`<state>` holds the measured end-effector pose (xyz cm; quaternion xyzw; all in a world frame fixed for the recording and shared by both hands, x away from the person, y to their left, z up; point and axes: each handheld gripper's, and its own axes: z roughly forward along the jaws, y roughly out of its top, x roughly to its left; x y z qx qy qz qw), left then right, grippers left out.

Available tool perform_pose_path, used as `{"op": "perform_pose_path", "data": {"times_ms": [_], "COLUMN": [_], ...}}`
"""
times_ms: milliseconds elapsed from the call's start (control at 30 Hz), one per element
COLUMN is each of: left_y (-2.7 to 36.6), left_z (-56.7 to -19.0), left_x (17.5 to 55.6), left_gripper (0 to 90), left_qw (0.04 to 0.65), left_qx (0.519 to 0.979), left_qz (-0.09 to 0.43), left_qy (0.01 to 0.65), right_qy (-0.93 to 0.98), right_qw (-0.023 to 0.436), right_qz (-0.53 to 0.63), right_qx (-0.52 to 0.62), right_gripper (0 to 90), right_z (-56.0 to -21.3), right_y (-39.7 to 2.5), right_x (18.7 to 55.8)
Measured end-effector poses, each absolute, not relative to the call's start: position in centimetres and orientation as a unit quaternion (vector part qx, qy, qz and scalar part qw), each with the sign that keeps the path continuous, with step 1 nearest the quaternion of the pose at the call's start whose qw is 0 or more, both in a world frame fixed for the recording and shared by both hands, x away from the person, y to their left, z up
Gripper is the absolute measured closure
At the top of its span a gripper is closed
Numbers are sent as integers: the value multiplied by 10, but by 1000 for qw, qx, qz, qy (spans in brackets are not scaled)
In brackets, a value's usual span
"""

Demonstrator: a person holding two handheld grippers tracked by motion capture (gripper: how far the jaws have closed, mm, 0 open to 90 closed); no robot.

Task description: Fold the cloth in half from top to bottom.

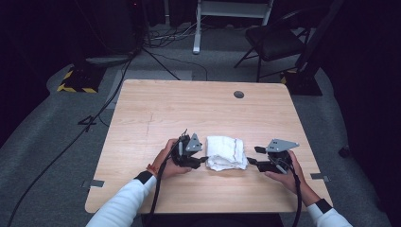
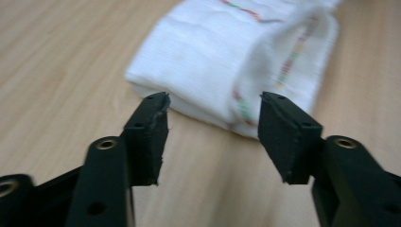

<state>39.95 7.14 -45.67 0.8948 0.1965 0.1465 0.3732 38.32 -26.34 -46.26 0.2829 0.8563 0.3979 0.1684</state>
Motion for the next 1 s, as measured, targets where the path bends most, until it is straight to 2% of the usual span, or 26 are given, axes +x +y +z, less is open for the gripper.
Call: {"op": "perform_pose_path", "data": {"times_ms": [200, 467, 700, 1000], "left_y": [54, 34, 46, 78], "left_z": [-457, -469, -476, -468], "left_x": [425, 420, 405, 396], "left_gripper": [278, 257, 248, 222], "left_qw": [383, 347, 330, 345], "left_qx": [890, 920, 927, 913], "left_qz": [122, 91, 89, 111], "left_qy": [214, 160, 156, 185], "right_qy": [861, 885, 901, 895], "right_qw": [166, 135, 130, 131], "right_qz": [391, 368, 342, 348], "right_qx": [281, 251, 234, 248], "right_gripper": [397, 357, 345, 335], "right_z": [-464, -474, -482, -477], "right_y": [-246, -232, -233, -245], "right_x": [402, 398, 387, 385]}}
